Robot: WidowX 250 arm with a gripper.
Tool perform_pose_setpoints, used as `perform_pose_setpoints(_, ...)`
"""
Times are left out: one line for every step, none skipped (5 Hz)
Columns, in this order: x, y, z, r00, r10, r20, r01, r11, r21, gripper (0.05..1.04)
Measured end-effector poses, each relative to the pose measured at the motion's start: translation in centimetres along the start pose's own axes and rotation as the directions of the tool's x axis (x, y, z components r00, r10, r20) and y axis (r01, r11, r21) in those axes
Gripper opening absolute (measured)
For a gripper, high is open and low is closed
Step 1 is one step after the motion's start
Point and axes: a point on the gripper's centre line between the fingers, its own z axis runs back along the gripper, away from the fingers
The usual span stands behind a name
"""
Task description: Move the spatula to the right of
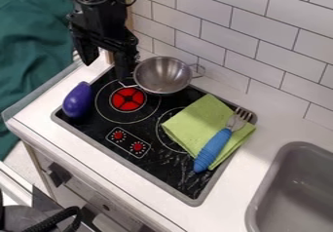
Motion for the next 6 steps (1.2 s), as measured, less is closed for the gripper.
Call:
perform_pose_setpoints(-0.4, -0.2, -0.7, 1.000, 0.002, -0.027, -0.002, 1.000, -0.010, 1.009)
perform_pose_setpoints(0.0, -1.4, -0.8, 0.999, -0.045, -0.030, 0.044, 0.999, -0.025, 1.009)
perform_pose_setpoints(0.9, -3.4, -0.7, 0.992, -0.124, 0.007, 0.125, 0.991, -0.045, 1.009)
perform_pose_setpoints(1.2, -7.4, 0.1, 0.971, -0.236, 0.032, 0.238, 0.971, -0.040, 1.009)
perform_pose_setpoints(0.5, -11.5, 0.0, 0.953, -0.302, 0.018, 0.302, 0.952, -0.052, 1.009)
perform_pose_setpoints(-0.8, -14.7, -1.4, 0.950, -0.311, -0.022, 0.310, 0.949, -0.054, 1.009)
